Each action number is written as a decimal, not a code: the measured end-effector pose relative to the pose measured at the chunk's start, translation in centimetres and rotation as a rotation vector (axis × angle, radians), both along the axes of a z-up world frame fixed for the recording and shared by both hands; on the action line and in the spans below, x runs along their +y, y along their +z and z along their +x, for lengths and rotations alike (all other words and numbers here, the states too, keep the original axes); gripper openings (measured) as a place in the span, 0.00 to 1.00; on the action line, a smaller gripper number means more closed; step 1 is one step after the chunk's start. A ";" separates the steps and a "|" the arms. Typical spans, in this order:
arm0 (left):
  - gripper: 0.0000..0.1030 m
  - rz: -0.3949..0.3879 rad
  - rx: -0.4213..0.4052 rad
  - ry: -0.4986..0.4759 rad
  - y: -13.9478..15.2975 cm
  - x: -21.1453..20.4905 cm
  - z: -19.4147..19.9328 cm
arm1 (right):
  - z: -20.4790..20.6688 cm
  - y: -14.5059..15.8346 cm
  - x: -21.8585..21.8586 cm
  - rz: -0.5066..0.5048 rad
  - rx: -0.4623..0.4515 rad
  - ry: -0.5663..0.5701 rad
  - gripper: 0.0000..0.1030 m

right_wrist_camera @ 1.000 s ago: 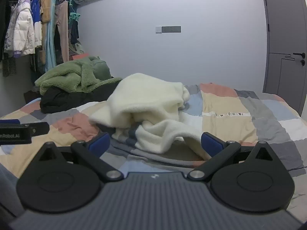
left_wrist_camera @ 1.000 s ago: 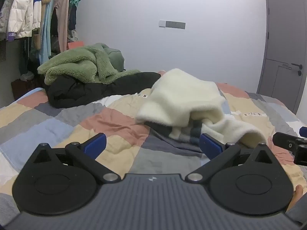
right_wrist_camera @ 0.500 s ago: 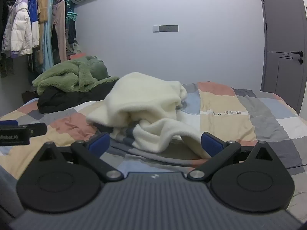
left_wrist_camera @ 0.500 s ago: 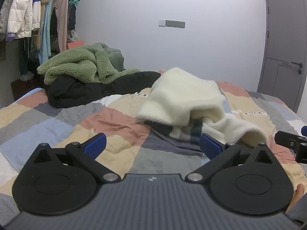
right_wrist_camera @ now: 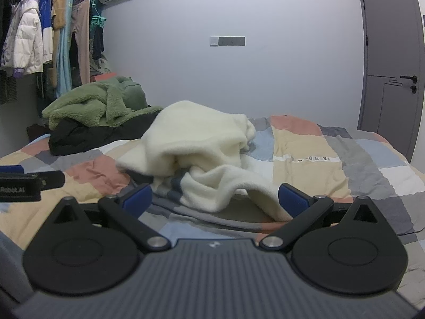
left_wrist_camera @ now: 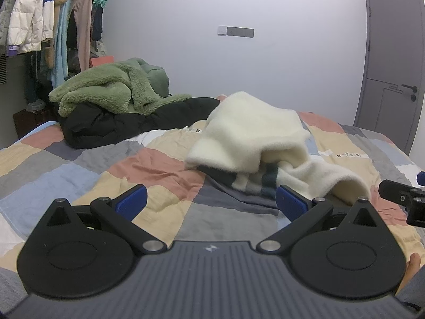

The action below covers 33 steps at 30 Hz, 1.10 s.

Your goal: Fold large clothes

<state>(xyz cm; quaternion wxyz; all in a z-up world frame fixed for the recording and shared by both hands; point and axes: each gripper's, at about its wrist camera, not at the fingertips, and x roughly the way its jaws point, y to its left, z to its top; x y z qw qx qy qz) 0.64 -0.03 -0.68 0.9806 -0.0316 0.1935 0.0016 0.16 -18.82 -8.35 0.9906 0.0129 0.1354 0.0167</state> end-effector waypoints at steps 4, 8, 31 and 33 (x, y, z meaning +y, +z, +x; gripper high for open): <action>1.00 0.000 0.001 0.000 0.0 -0.1 0.0 | 0.0 0.0 0.2 -0.018 0.001 0.001 1.00; 1.00 0.001 0.001 -0.001 0.0 -0.2 0.1 | 0.0 0.0 0.2 -0.016 0.007 -0.001 1.00; 1.00 -0.007 -0.004 -0.020 -0.1 -0.3 -0.2 | 0.5 -0.6 0.2 0.012 0.030 -0.013 1.00; 1.00 -0.006 -0.003 -0.019 -0.2 -0.3 -0.2 | 0.4 -0.6 0.2 0.019 0.032 -0.015 1.00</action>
